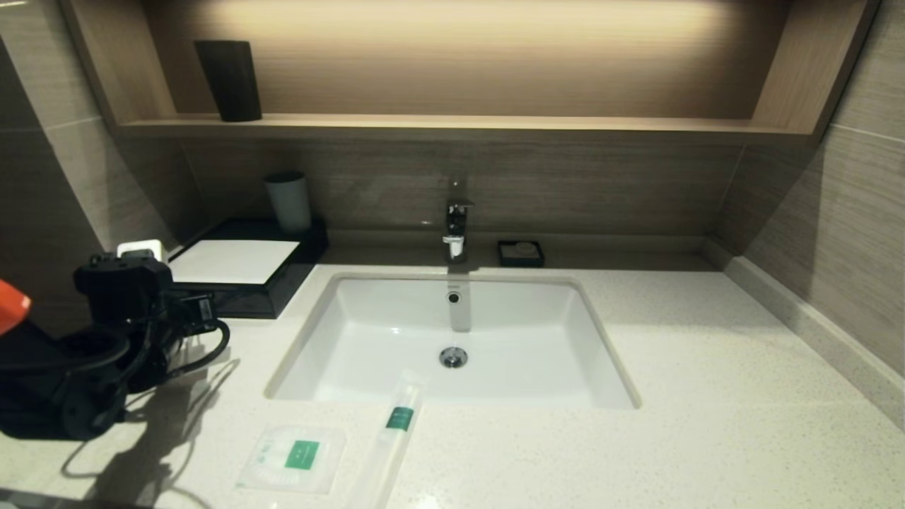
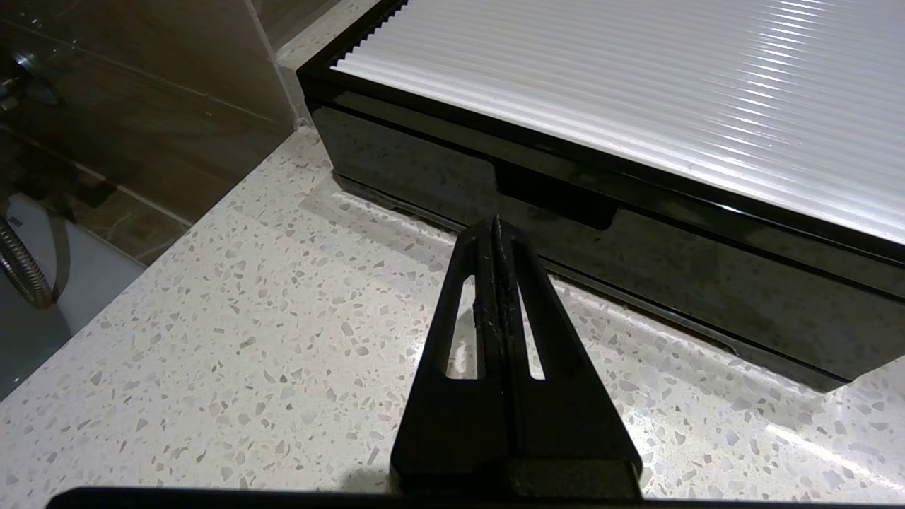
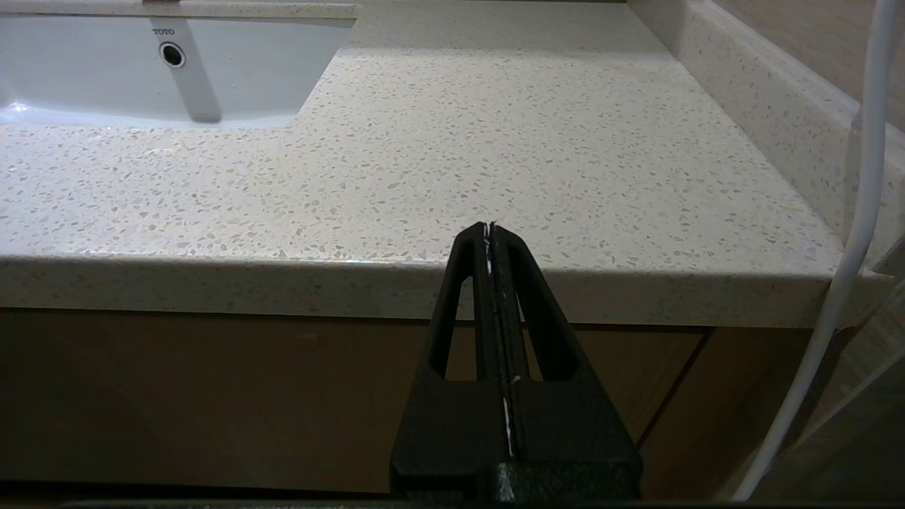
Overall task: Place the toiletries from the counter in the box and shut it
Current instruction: Open the drawer
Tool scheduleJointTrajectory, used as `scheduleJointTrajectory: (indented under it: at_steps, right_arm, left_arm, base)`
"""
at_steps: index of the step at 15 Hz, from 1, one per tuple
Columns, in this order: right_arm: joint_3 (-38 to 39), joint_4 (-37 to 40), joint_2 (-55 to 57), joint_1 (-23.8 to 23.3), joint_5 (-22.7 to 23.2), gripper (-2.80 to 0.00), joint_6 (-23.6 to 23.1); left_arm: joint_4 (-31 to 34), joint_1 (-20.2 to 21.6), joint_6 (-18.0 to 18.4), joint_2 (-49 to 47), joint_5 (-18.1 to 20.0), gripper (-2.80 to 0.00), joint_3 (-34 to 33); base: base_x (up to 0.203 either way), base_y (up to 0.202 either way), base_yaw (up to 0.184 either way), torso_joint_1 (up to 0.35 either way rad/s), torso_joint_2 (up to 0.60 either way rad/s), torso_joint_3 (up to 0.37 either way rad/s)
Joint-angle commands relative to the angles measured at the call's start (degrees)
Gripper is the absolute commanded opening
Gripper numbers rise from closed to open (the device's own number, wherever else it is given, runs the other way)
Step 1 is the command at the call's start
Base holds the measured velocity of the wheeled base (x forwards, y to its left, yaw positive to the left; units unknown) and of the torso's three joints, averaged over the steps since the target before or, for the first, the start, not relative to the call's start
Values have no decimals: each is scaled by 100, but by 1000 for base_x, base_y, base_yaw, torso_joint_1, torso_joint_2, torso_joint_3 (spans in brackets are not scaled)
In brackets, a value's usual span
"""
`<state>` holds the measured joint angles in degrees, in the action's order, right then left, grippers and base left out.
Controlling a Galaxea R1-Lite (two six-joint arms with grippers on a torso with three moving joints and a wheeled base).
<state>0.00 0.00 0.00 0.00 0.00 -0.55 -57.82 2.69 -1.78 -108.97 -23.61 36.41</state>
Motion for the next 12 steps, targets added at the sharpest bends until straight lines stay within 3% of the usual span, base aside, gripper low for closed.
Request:
scheduleJointTrajectory:
  at_steps: [1, 8, 10, 12]
  right_arm:
    - [0, 0, 0, 0, 0, -280, 1]
    - [0, 0, 0, 0, 0, -280, 1]
    - [0, 0, 0, 0, 0, -280, -7]
    - [0, 1, -6, 0, 0, -280, -5]
  left_arm:
    - [-36, 3, -7, 25, -3, -280, 15]
    - [-19, 4, 5, 512, 95, -280, -314]
    - [-6, 129, -4, 792, 589, -280, -470]
    - [58, 524, -8, 845, 1234, -280, -595]
  base:
    - [0, 0, 0, 0, 0, 0]
    - [0, 0, 0, 0, 0, 0]
    - [0, 0, 0, 0, 0, 0]
    - [0, 0, 0, 0, 0, 0]
